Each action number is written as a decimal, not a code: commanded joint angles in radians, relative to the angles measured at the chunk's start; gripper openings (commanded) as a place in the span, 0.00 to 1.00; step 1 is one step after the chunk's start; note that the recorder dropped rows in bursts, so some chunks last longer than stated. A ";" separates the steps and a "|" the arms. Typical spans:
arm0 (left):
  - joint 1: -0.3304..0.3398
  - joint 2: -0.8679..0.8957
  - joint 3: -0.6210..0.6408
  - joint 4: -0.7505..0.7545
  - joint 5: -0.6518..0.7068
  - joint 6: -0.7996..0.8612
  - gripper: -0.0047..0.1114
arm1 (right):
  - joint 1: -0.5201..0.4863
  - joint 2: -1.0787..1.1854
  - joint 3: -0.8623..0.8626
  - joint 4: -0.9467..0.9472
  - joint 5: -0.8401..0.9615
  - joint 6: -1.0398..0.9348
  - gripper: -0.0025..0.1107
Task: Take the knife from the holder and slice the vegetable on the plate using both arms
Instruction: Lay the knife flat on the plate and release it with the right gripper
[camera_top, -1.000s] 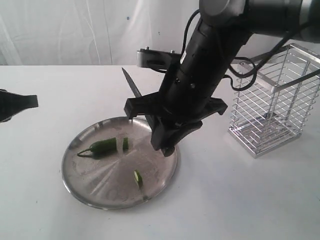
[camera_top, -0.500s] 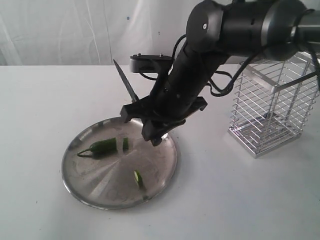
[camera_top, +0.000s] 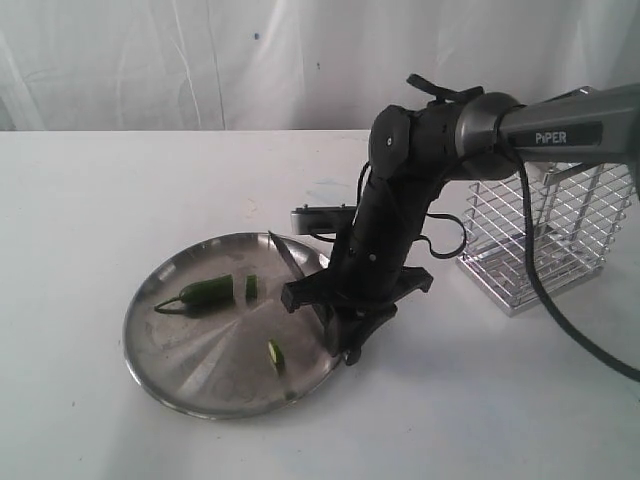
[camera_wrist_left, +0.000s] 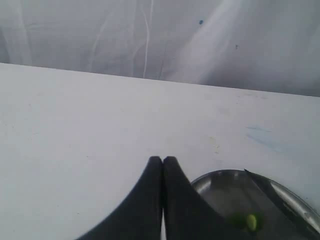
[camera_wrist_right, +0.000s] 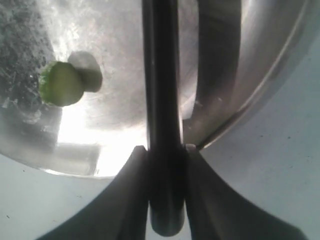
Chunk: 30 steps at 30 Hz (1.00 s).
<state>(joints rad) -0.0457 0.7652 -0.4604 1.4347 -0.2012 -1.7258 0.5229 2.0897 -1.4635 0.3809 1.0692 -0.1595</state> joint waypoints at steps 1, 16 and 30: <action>0.004 -0.007 0.006 0.009 -0.025 -0.002 0.04 | 0.005 0.009 0.000 0.014 -0.016 -0.021 0.05; 0.004 -0.007 0.007 0.056 -0.034 0.000 0.04 | 0.005 -0.099 -0.003 0.018 0.022 -0.021 0.28; 0.004 -0.009 0.100 0.099 0.016 -0.002 0.04 | -0.085 -0.632 -0.037 -0.432 -0.190 0.126 0.02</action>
<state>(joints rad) -0.0457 0.7652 -0.3747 1.5148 -0.2116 -1.7258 0.5018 1.5738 -1.4920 0.1201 0.9347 -0.1031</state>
